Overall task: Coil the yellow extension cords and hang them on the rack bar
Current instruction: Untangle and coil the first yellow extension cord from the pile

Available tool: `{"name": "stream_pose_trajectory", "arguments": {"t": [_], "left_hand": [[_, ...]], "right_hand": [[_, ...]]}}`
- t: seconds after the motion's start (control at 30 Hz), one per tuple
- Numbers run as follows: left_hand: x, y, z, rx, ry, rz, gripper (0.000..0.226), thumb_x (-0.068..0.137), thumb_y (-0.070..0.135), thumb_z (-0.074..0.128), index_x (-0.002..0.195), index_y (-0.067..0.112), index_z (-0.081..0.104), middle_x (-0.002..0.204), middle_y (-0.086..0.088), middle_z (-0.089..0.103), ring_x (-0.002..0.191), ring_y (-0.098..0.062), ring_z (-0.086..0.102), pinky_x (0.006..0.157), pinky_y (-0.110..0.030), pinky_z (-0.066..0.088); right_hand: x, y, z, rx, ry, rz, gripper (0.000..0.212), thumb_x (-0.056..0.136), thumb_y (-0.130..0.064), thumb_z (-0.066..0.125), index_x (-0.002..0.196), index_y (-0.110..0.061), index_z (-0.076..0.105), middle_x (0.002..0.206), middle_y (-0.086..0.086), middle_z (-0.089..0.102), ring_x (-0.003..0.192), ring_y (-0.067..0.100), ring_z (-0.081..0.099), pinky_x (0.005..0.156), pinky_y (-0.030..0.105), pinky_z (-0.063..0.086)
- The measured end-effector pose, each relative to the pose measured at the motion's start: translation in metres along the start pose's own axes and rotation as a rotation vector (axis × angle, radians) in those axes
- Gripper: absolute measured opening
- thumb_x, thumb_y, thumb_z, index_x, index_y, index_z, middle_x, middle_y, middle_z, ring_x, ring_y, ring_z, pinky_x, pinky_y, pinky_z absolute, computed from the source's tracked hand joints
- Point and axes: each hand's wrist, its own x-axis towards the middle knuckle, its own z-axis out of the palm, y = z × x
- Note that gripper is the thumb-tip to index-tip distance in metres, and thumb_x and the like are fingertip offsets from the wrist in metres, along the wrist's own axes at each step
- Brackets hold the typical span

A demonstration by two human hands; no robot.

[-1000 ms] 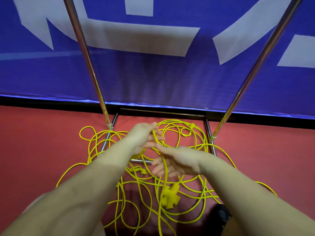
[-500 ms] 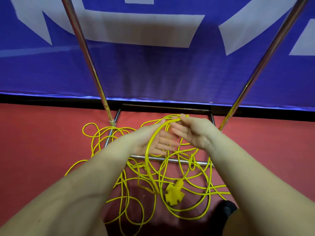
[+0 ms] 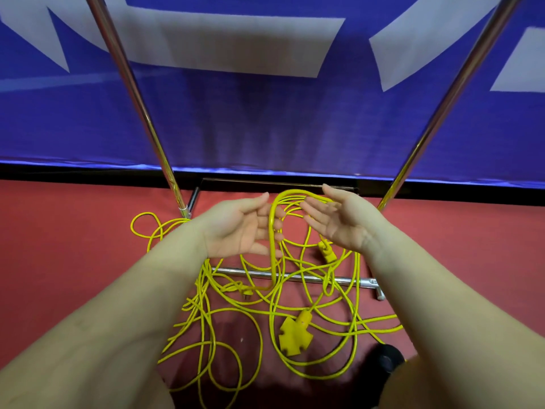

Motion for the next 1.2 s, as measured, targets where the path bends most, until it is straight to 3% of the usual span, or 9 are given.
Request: {"name": "stream_pose_trajectory", "arguments": {"t": [0.1, 0.2, 0.27, 0.37, 0.57, 0.73, 0.87, 1.0, 1.2], "left_hand": [[0.000, 0.008, 0.001, -0.166, -0.012, 0.023, 0.021, 0.093, 0.022, 0.042, 0.091, 0.011, 0.061, 0.073, 0.000, 0.068, 0.069, -0.017, 0.069, 0.069, -0.040, 0.059], [0.005, 0.012, 0.000, -0.312, 0.060, 0.094, 0.023, 0.097, 0.012, 0.037, 0.093, 0.009, 0.059, 0.077, -0.004, 0.072, 0.073, -0.019, 0.072, 0.062, -0.035, 0.060], [0.005, 0.015, 0.001, -0.376, 0.130, 0.107, 0.018, 0.097, 0.006, 0.038, 0.096, 0.006, 0.057, 0.080, -0.006, 0.071, 0.072, -0.021, 0.072, 0.059, -0.036, 0.059], [0.006, 0.015, 0.002, -0.341, 0.166, 0.086, 0.016, 0.097, 0.009, 0.040, 0.101, 0.006, 0.055, 0.097, -0.009, 0.066, 0.082, -0.022, 0.069, 0.069, -0.039, 0.059], [-0.008, -0.013, 0.026, 0.239, 0.022, 0.004, 0.042, 0.099, 0.037, 0.031, 0.130, 0.015, 0.049, 0.123, -0.001, 0.055, 0.117, -0.013, 0.049, 0.102, -0.026, 0.035], [-0.016, -0.010, 0.021, 1.012, 0.059, 0.104, 0.032, 0.098, 0.030, 0.045, 0.128, 0.019, 0.048, 0.125, 0.003, 0.056, 0.117, -0.010, 0.050, 0.094, -0.019, 0.036], [-0.023, -0.006, 0.017, 1.186, 0.139, 0.188, 0.024, 0.098, 0.018, 0.046, 0.121, 0.012, 0.051, 0.110, 0.001, 0.060, 0.092, -0.009, 0.057, 0.078, -0.015, 0.040], [-0.026, 0.001, 0.027, 0.786, 0.208, 0.268, 0.018, 0.100, 0.010, 0.037, 0.097, 0.011, 0.055, 0.085, 0.001, 0.062, 0.069, 0.000, 0.058, 0.070, -0.017, 0.042], [-0.027, 0.007, 0.021, -0.120, 0.256, 0.214, 0.022, 0.100, 0.011, 0.033, 0.092, 0.010, 0.054, 0.085, -0.007, 0.063, 0.062, -0.014, 0.070, 0.059, -0.026, 0.056]], "right_hand": [[-0.009, 0.010, 0.009, -0.438, -0.106, 0.065, 0.061, 0.090, -0.052, 0.046, 0.136, -0.012, 0.040, 0.117, 0.005, 0.060, 0.099, 0.018, 0.061, 0.082, 0.034, 0.048], [-0.022, 0.025, 0.020, -0.796, -0.312, 0.166, 0.050, 0.088, -0.060, 0.037, 0.112, -0.021, 0.057, 0.111, -0.003, 0.063, 0.111, 0.020, 0.058, 0.096, 0.036, 0.041], [-0.028, 0.035, 0.024, -0.935, -0.366, 0.107, 0.031, 0.090, -0.047, 0.047, 0.103, -0.022, 0.060, 0.107, -0.006, 0.063, 0.111, 0.019, 0.059, 0.099, 0.032, 0.041], [-0.027, 0.041, 0.028, -1.005, -0.350, -0.065, 0.009, 0.093, -0.014, 0.054, 0.085, -0.017, 0.055, 0.087, 0.001, 0.060, 0.078, 0.009, 0.060, 0.070, 0.012, 0.047], [-0.025, 0.014, 0.020, -0.804, -0.141, -0.248, 0.023, 0.098, -0.016, 0.046, 0.075, -0.016, 0.048, 0.073, -0.002, 0.065, 0.062, 0.008, 0.067, 0.063, 0.023, 0.050], [-0.034, -0.005, 0.021, -0.390, -0.134, -0.297, 0.026, 0.099, -0.015, 0.043, 0.076, -0.008, 0.056, 0.062, -0.004, 0.070, 0.063, 0.013, 0.070, 0.065, 0.028, 0.058], [-0.036, -0.016, 0.021, -0.011, -0.134, -0.283, 0.020, 0.100, -0.017, 0.040, 0.085, -0.012, 0.052, 0.064, -0.001, 0.071, 0.062, 0.016, 0.071, 0.056, 0.025, 0.058], [-0.034, -0.023, 0.016, 0.055, -0.060, -0.381, 0.016, 0.098, -0.026, 0.043, 0.095, -0.013, 0.053, 0.079, 0.003, 0.073, 0.071, 0.016, 0.072, 0.063, 0.029, 0.058], [-0.036, 0.031, 0.018, -1.291, -0.278, -0.286, 0.072, 0.076, -0.052, 0.062, 0.137, -0.020, 0.042, 0.131, -0.005, 0.051, 0.121, 0.009, 0.049, 0.100, 0.023, 0.039]]}}
